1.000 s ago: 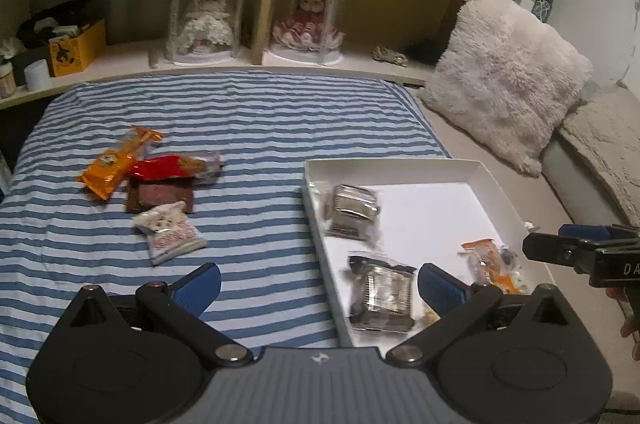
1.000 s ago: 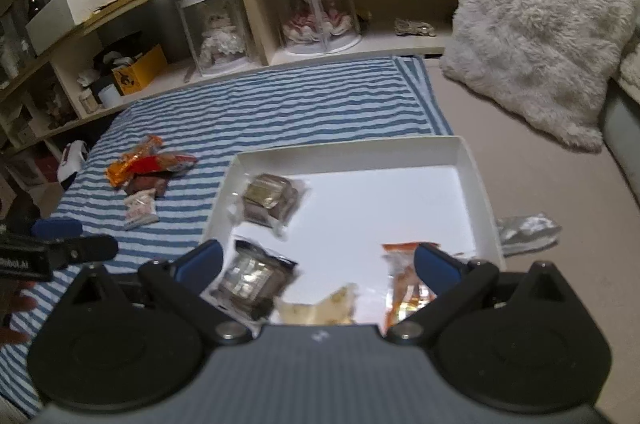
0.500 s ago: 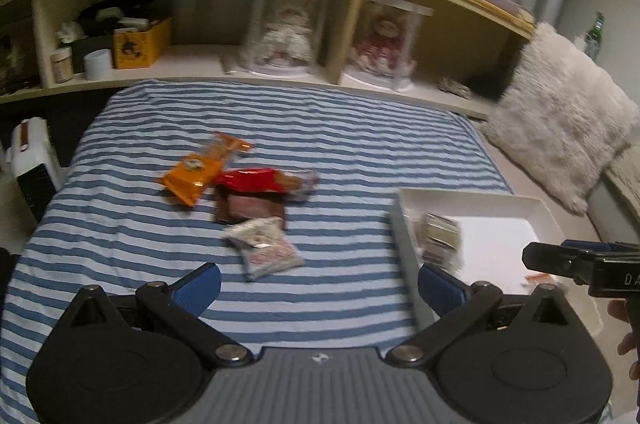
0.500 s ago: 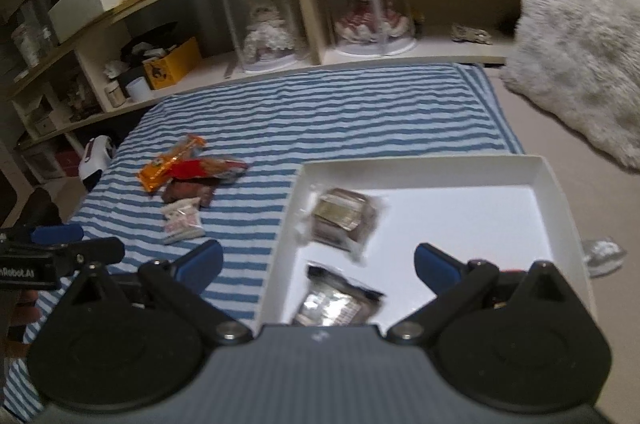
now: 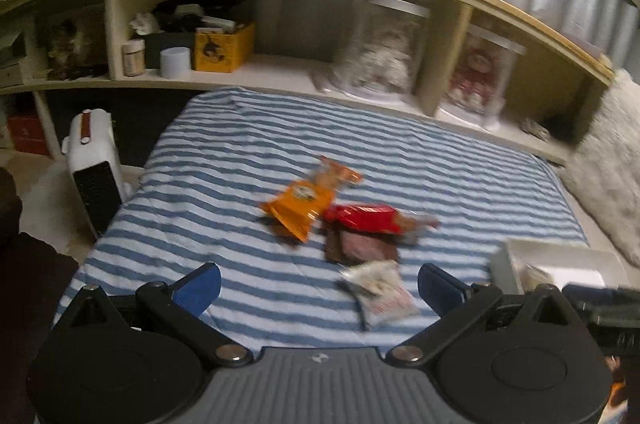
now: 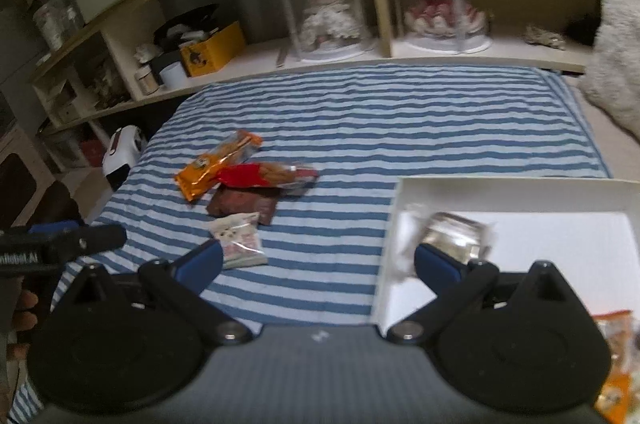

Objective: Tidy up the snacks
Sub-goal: 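Grasp the white printed pack with right gripper while left gripper grasps brown square pack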

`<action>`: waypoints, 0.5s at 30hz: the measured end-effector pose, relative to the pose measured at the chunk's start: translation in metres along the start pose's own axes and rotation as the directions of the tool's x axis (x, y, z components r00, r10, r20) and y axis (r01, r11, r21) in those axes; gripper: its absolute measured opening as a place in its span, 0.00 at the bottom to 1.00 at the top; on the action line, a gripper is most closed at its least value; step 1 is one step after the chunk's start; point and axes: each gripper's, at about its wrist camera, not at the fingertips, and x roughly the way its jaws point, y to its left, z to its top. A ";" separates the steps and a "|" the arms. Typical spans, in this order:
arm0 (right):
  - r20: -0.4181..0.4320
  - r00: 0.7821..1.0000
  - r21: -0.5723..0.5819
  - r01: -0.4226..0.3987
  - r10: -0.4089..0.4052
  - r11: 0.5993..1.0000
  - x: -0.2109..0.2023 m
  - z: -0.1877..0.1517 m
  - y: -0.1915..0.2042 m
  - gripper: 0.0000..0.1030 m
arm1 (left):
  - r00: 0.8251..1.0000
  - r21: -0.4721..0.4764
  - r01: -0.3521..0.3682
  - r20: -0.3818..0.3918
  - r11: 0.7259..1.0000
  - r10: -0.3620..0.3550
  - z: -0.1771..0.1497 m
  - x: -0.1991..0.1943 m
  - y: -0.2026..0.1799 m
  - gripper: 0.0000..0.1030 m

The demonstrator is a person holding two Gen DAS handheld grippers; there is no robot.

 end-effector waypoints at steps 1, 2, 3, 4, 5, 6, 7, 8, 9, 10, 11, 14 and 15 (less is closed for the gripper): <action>0.000 1.000 0.004 -0.015 0.015 1.000 0.007 0.000 0.002 1.00 | 1.000 -0.004 -0.005 0.007 1.000 0.005 0.002 0.003 0.004 1.00; -0.002 1.000 0.004 -0.029 0.029 1.000 0.015 0.000 0.005 1.00 | 1.000 -0.009 -0.010 0.016 1.000 0.011 0.004 0.008 0.007 1.00; -0.006 0.999 0.002 -0.040 0.040 0.999 0.021 -0.001 0.007 1.00 | 1.000 -0.013 -0.015 0.023 1.000 0.015 0.005 0.012 0.009 1.00; -0.008 0.999 -0.003 -0.047 0.047 0.999 0.027 -0.001 0.010 1.00 | 0.999 -0.016 -0.017 0.027 1.000 0.017 0.007 0.017 0.011 1.00; -0.009 0.999 -0.010 -0.053 0.053 0.999 0.035 -0.002 0.013 1.00 | 0.999 -0.018 -0.015 0.030 1.000 0.015 0.009 0.022 0.013 1.00; -0.011 0.998 -0.018 -0.065 0.065 0.998 0.041 -0.002 0.016 1.00 | 0.999 -0.019 -0.009 0.031 1.000 0.010 0.011 0.027 0.015 1.00; -0.012 0.996 -0.026 -0.084 0.084 0.996 0.046 -0.002 0.018 1.00 | 0.999 -0.018 0.000 0.035 1.000 0.000 0.012 0.032 0.015 1.00; -0.010 0.995 -0.031 -0.100 0.100 0.995 0.051 -0.002 0.020 1.00 | 0.999 -0.013 0.015 0.042 1.000 -0.015 0.013 0.038 0.015 1.00; -0.006 0.993 -0.034 -0.117 0.117 0.993 0.057 -0.002 0.022 1.00 | 0.998 -0.007 0.028 0.048 1.000 -0.028 0.014 0.043 0.015 1.00; -0.003 0.991 -0.042 -0.133 0.133 0.990 0.062 -0.002 0.024 1.00 | 0.998 -0.003 0.039 0.051 0.999 -0.039 0.014 0.048 0.015 1.00; 0.000 0.989 -0.054 -0.147 0.147 0.988 0.066 -0.003 0.027 0.99 | 0.997 -0.001 0.054 0.049 0.999 -0.054 0.014 0.054 0.015 1.00; 0.007 0.984 -0.090 -0.178 0.179 0.980 0.078 -0.005 0.033 0.99 | 0.996 -0.021 0.090 0.016 0.996 -0.090 0.012 0.071 0.012 0.97; 0.010 0.983 -0.102 -0.184 0.186 0.978 0.082 -0.006 0.035 0.99 | 0.995 -0.033 0.096 0.007 0.995 -0.096 0.010 0.076 0.011 0.92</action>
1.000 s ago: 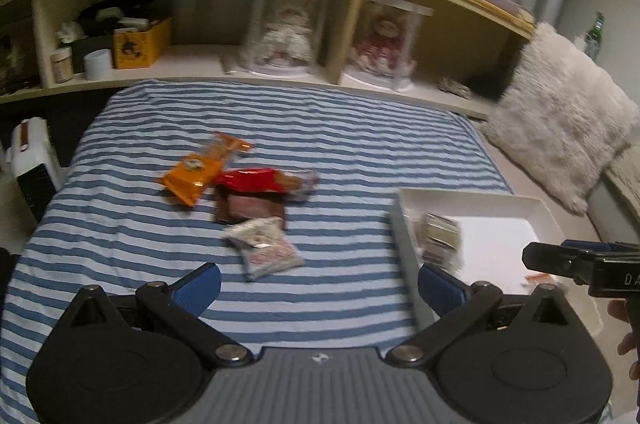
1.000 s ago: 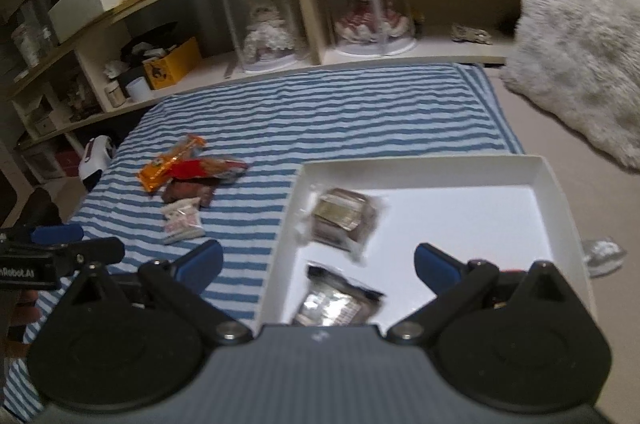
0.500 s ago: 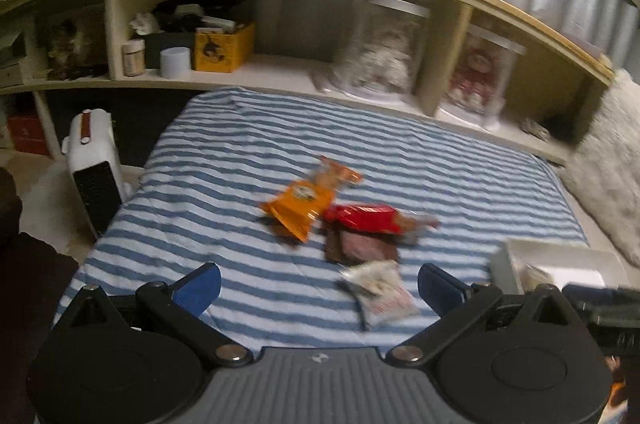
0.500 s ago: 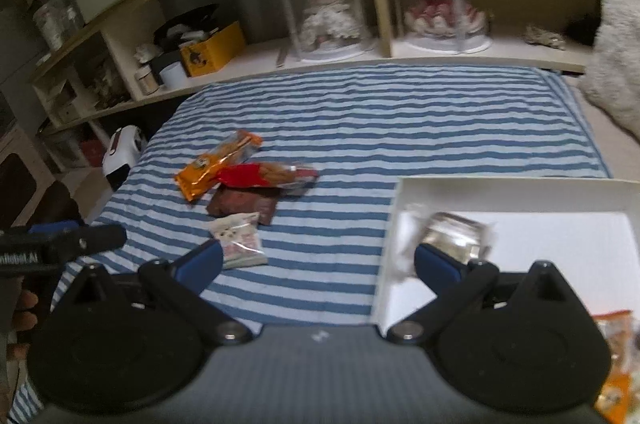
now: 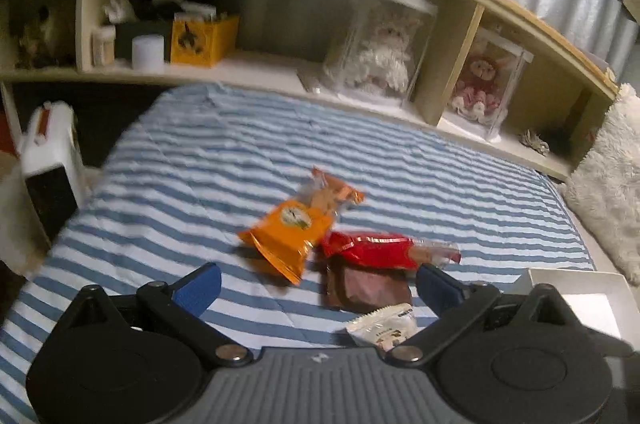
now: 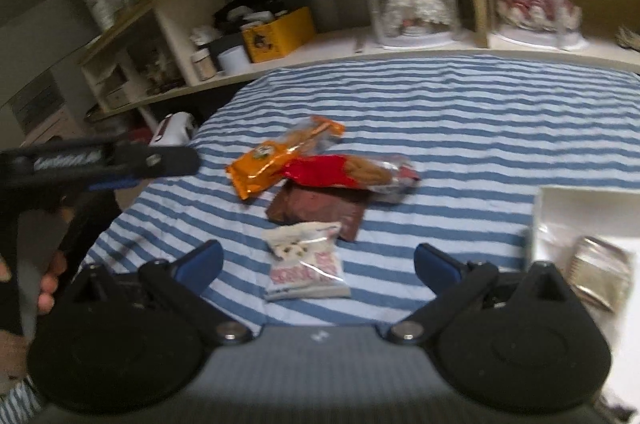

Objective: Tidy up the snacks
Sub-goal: 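Grasp the white printed pack with right gripper while left gripper grasps brown square pack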

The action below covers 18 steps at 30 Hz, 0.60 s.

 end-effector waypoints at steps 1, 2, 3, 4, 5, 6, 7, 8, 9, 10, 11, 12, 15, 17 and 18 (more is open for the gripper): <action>0.003 1.000 -0.007 -0.003 0.003 1.000 0.004 -0.001 0.002 0.97 | 1.000 -0.012 0.011 -0.014 1.000 -0.011 -0.001 0.006 0.000 0.89; 0.006 1.000 -0.011 -0.006 0.006 1.000 0.007 -0.002 0.002 0.96 | 0.999 -0.020 0.024 -0.029 1.000 -0.024 -0.003 0.012 0.001 0.83; 0.006 1.000 -0.008 -0.014 0.014 1.000 0.012 -0.003 0.002 0.93 | 0.998 -0.027 0.038 -0.047 0.999 -0.040 -0.004 0.018 0.000 0.81; 0.005 1.000 -0.002 -0.026 0.026 1.000 0.016 -0.004 0.002 0.91 | 0.997 -0.025 0.048 -0.056 0.999 -0.050 -0.006 0.023 -0.001 0.79; 0.003 0.999 0.004 -0.038 0.038 0.999 0.020 -0.004 0.003 0.88 | 0.996 -0.014 0.057 -0.063 0.998 -0.057 -0.007 0.028 -0.002 0.78; 0.000 0.999 0.009 -0.050 0.050 0.999 0.023 -0.004 0.003 0.87 | 0.996 0.001 0.061 -0.067 0.998 -0.060 -0.008 0.032 -0.005 0.78; -0.004 0.998 0.006 -0.057 0.057 0.998 0.027 -0.005 0.004 0.87 | 0.995 0.016 0.065 -0.071 0.998 -0.064 -0.009 0.035 -0.007 0.78; -0.007 0.998 -0.005 -0.060 0.060 0.998 0.031 -0.005 0.006 0.86 | 0.995 0.027 0.074 -0.074 0.997 -0.072 -0.010 0.038 -0.008 0.78; -0.009 0.998 -0.018 -0.057 0.057 0.998 0.035 -0.006 0.008 0.85 | 0.993 0.035 0.086 -0.082 0.996 -0.083 -0.011 0.042 -0.010 0.78; -0.011 0.999 -0.033 -0.052 0.051 0.998 0.038 -0.007 0.011 0.84 | 0.991 0.042 0.097 -0.093 0.994 -0.092 -0.013 0.046 -0.012 0.78; -0.016 0.999 -0.048 -0.048 0.048 0.998 0.041 -0.008 0.013 0.80 | 0.990 0.050 0.101 -0.102 0.994 -0.096 -0.013 0.050 -0.014 0.79; -0.030 0.999 -0.061 -0.046 0.045 0.997 0.045 -0.009 0.015 0.76 | 0.990 0.058 0.099 -0.111 0.993 -0.092 -0.014 0.054 -0.015 0.80; -0.081 0.996 -0.079 -0.052 0.046 0.995 0.051 -0.011 0.016 0.56 | 0.988 0.073 0.095 -0.130 0.993 -0.085 -0.015 0.066 -0.018 0.84; -0.107 0.992 -0.081 -0.068 0.059 0.994 0.047 -0.010 0.013 0.56 | 0.986 0.079 0.100 -0.139 0.992 -0.088 -0.017 0.072 -0.021 0.91; -0.121 0.991 -0.079 -0.074 0.064 0.994 0.044 -0.010 0.011 0.55 | 0.986 0.088 0.100 -0.140 0.991 -0.087 -0.017 0.074 -0.023 0.96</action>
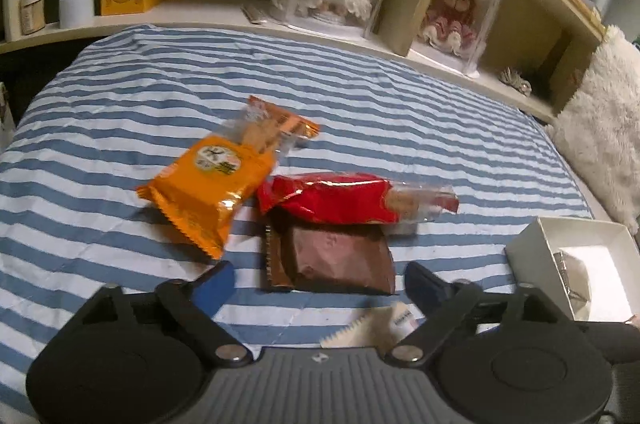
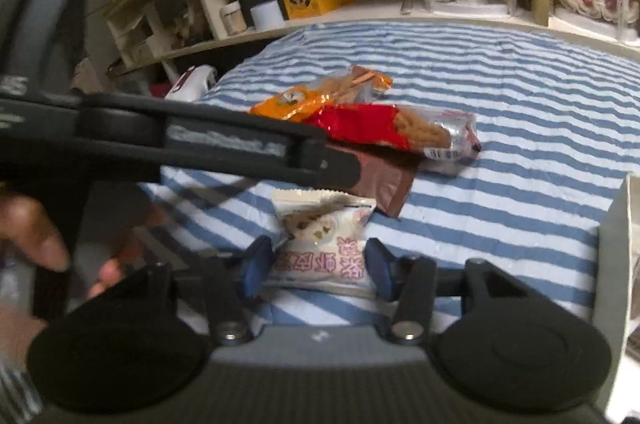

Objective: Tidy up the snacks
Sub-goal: 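Grasp the white printed pack with right gripper while left gripper grasps brown square pack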

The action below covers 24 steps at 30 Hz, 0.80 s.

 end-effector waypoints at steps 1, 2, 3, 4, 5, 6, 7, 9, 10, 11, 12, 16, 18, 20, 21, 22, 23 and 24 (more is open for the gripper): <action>-0.013 1.000 0.003 -0.004 0.004 1.000 -0.003 0.000 -0.002 0.55 | 1.000 0.013 -0.004 -0.001 1.000 0.004 0.000 0.002 -0.003 0.98; -0.028 1.000 0.007 -0.005 0.006 1.000 -0.007 -0.002 -0.004 0.55 | 1.000 0.027 -0.013 -0.002 1.000 0.013 0.000 0.004 -0.007 1.00; -0.045 0.999 0.010 -0.005 0.006 1.000 -0.010 -0.003 -0.005 0.55 | 1.000 0.038 -0.026 0.000 0.999 0.026 0.001 0.006 -0.011 1.00; -0.058 0.998 0.012 -0.004 0.004 1.000 -0.012 -0.004 -0.006 0.55 | 0.999 0.051 -0.044 0.001 0.998 0.044 0.001 0.009 -0.014 1.00; -0.068 0.998 0.016 0.000 0.001 1.000 -0.014 -0.006 -0.007 0.55 | 0.998 0.063 -0.068 0.002 0.996 0.068 0.002 0.012 -0.018 1.00; -0.077 0.997 0.018 0.005 -0.004 1.000 -0.016 -0.007 -0.007 0.55 | 0.996 0.076 -0.090 0.004 0.993 0.090 0.002 0.015 -0.022 1.00; -0.084 0.996 0.019 0.009 -0.008 1.000 -0.017 -0.007 -0.007 0.55 | 0.994 0.088 -0.108 0.007 0.990 0.107 0.002 0.018 -0.025 1.00; -0.092 0.996 0.020 0.018 -0.016 1.000 -0.019 -0.011 -0.007 0.55 | 0.990 0.117 -0.143 0.010 0.983 0.142 0.002 0.024 -0.031 1.00; -0.096 0.995 0.018 0.023 -0.021 1.000 -0.019 -0.012 -0.006 0.55 | 0.987 0.133 -0.160 0.011 0.978 0.160 0.001 0.027 -0.034 1.00; -0.098 0.995 0.016 0.028 -0.027 0.999 -0.021 -0.013 -0.006 0.55 | 0.985 0.150 -0.174 0.014 0.973 0.174 0.000 0.030 -0.036 1.00; -0.101 0.994 0.014 0.034 -0.032 0.999 -0.023 -0.014 -0.005 0.54 | 0.982 0.164 -0.186 0.020 0.969 0.185 -0.001 0.032 -0.038 1.00; -0.110 0.993 0.016 0.051 -0.049 0.999 -0.025 -0.017 -0.007 0.54 | 0.981 0.133 -0.195 0.047 0.972 0.190 -0.001 0.034 -0.036 0.95; -0.110 0.993 0.018 0.051 -0.049 0.999 -0.027 -0.019 -0.008 0.54 | 0.979 0.141 -0.203 0.057 0.969 0.196 0.000 0.034 -0.036 0.86; -0.111 0.992 0.012 0.055 -0.054 0.998 -0.028 -0.021 -0.007 0.54 | 0.979 0.163 -0.203 0.061 0.966 0.195 0.000 0.034 -0.037 0.81; -0.111 0.992 0.006 0.057 -0.056 0.998 -0.028 -0.022 -0.006 0.54 | 0.979 0.175 -0.202 0.063 0.964 0.193 -0.001 0.033 -0.039 0.76; -0.111 0.992 0.004 0.058 -0.057 0.998 -0.028 -0.023 -0.006 0.54 | 0.979 0.182 -0.200 0.063 0.963 0.191 -0.001 0.032 -0.039 0.74; -0.111 0.992 0.005 0.058 -0.057 0.998 -0.029 -0.023 -0.007 0.54 | 0.979 0.187 -0.205 0.060 0.961 0.197 -0.001 0.030 -0.040 0.70; -0.110 0.992 0.007 0.056 -0.055 0.998 -0.029 -0.024 -0.007 0.54 | 0.979 0.188 -0.203 0.056 0.961 0.196 0.000 0.029 -0.040 0.69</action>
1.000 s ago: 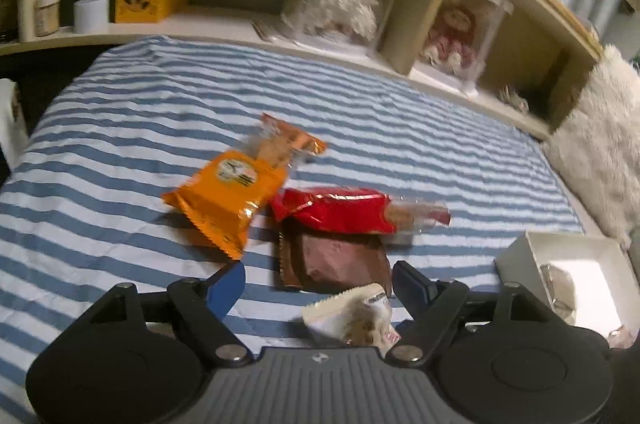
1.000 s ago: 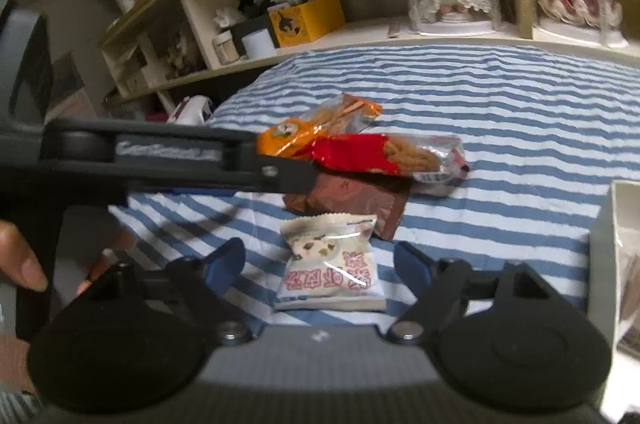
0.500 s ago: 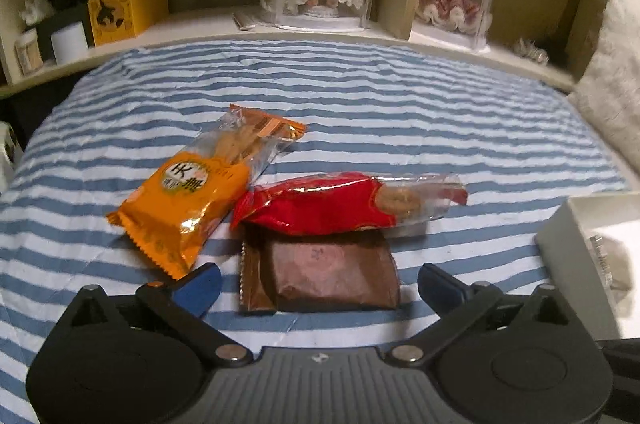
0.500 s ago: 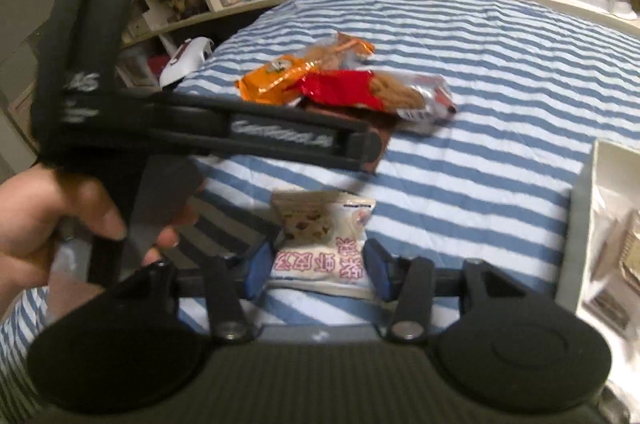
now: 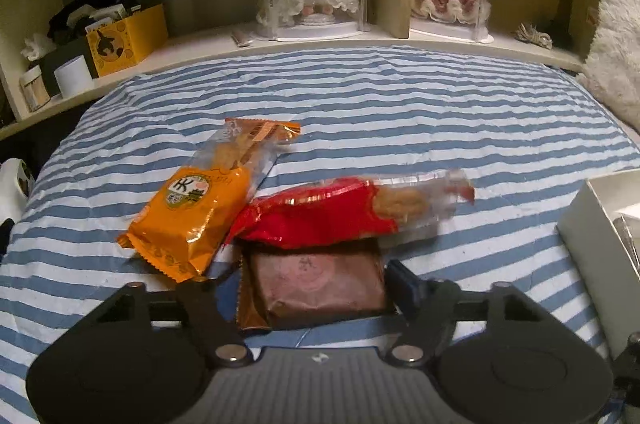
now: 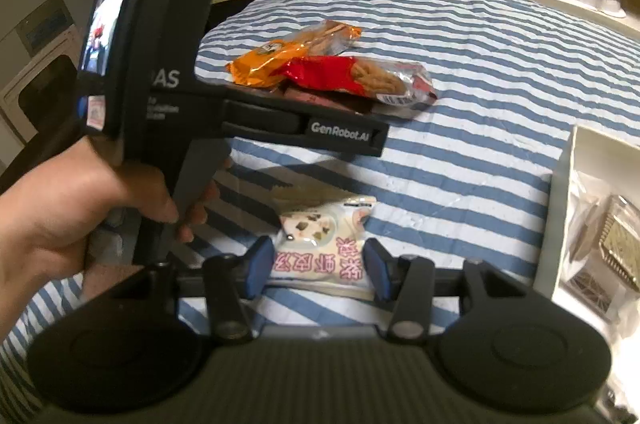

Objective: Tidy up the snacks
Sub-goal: 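Grasp the white printed pack with right gripper while left gripper grasps brown square pack, then carry both packs over the tray and open the left gripper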

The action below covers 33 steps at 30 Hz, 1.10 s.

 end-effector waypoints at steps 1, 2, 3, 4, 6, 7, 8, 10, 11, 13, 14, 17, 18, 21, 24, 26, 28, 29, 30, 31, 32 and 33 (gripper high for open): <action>0.001 1.000 0.003 -0.002 0.002 1.000 -0.001 0.000 -0.001 0.54 | 1.000 0.000 0.004 -0.008 1.000 -0.004 0.000 -0.002 0.001 0.68; 0.002 1.000 0.009 -0.003 0.003 1.000 -0.001 0.000 -0.002 0.54 | 1.000 0.001 0.008 -0.015 1.000 -0.008 0.000 -0.003 0.001 0.67; 0.004 1.000 0.015 -0.004 0.004 1.000 -0.003 -0.001 -0.003 0.54 | 1.000 0.003 0.011 -0.022 1.000 -0.011 0.000 -0.006 0.001 0.64; 0.004 1.000 0.019 -0.004 0.004 1.000 0.004 0.005 -0.002 0.54 | 1.000 0.002 0.011 -0.028 1.000 -0.011 -0.001 -0.009 0.000 0.59; 0.008 1.000 0.029 -0.001 0.000 1.000 0.000 0.004 -0.004 0.54 | 0.999 -0.017 0.018 -0.041 1.000 -0.019 -0.003 -0.015 0.002 0.59; 0.012 1.000 0.035 0.001 -0.001 0.999 -0.002 0.004 -0.005 0.54 | 0.999 -0.032 0.025 -0.048 0.999 -0.027 -0.004 -0.018 0.003 0.59; 0.016 1.000 0.039 0.002 -0.003 0.999 -0.002 0.005 -0.006 0.54 | 0.998 -0.047 0.031 -0.052 0.998 -0.034 -0.005 -0.022 0.005 0.59; 0.030 1.000 0.050 0.002 -0.003 0.999 -0.008 0.006 -0.007 0.54 | 0.998 -0.068 0.034 -0.056 0.997 -0.038 -0.006 -0.030 0.008 0.59; 0.036 0.999 0.053 0.002 -0.004 0.999 -0.011 0.006 -0.008 0.54 | 0.998 -0.079 0.033 -0.057 0.996 -0.037 -0.007 -0.035 0.009 0.59; 0.050 0.999 0.058 0.003 -0.006 0.998 -0.022 0.003 -0.009 0.54 | 0.998 -0.100 0.031 -0.052 0.995 -0.037 -0.007 -0.046 0.013 0.59; 0.058 0.998 0.061 0.005 -0.009 0.998 -0.025 0.003 -0.010 0.54 | 0.998 -0.110 0.031 -0.050 0.993 -0.037 -0.008 -0.052 0.015 0.59; 0.077 0.997 0.068 0.006 -0.011 0.998 -0.036 0.003 -0.011 0.54 | 0.999 -0.125 0.018 -0.038 0.992 -0.023 -0.008 -0.070 0.019 0.59; 0.085 0.996 0.070 0.007 -0.013 0.998 -0.040 0.003 -0.012 0.54 | 0.999 -0.129 0.015 -0.033 0.992 -0.019 -0.008 -0.076 0.021 0.59; 0.111 0.994 0.074 0.012 -0.020 0.997 -0.051 0.004 -0.012 0.54 | 1.000 -0.146 0.006 -0.013 0.989 -0.008 -0.007 -0.094 0.025 0.59; 0.146 0.989 0.082 0.016 -0.028 0.997 -0.064 0.008 -0.013 0.54 | 1.000 -0.157 0.004 0.009 0.988 -0.003 -0.006 -0.112 0.025 0.59; 0.164 0.986 0.081 0.018 -0.031 0.997 -0.073 0.010 -0.012 0.54 | 1.000 -0.158 0.004 0.024 0.987 0.000 -0.006 -0.124 0.024 0.59; 0.183 0.982 0.080 0.024 -0.039 0.996 -0.082 0.011 -0.013 0.54 | 0.999 -0.160 0.005 0.038 0.987 0.002 -0.007 -0.135 0.022 0.59; 0.193 0.980 0.080 0.027 -0.042 0.996 -0.087 0.012 -0.012 0.54 | 0.999 -0.162 0.007 0.044 0.987 0.000 -0.007 -0.141 0.020 0.59; 0.203 0.978 0.081 0.028 -0.044 0.996 -0.091 0.012 -0.011 0.54 | 0.999 -0.164 0.009 0.049 0.986 -0.001 -0.007 -0.145 0.019 0.59; 0.210 0.977 0.080 0.028 -0.044 0.996 -0.093 0.013 -0.012 0.54 | 0.998 -0.165 0.010 0.055 0.986 -0.001 -0.008 -0.150 0.017 0.59; 0.217 0.975 0.079 0.028 -0.045 0.996 -0.096 0.014 -0.012 0.54 | 0.998 -0.165 0.011 0.062 0.986 -0.001 -0.009 -0.156 0.015 0.59; 0.224 0.974 0.079 0.028 -0.045 0.997 -0.100 0.013 -0.011 0.54 | 0.998 -0.164 0.011 0.070 0.986 0.000 -0.010 -0.161 0.013 0.59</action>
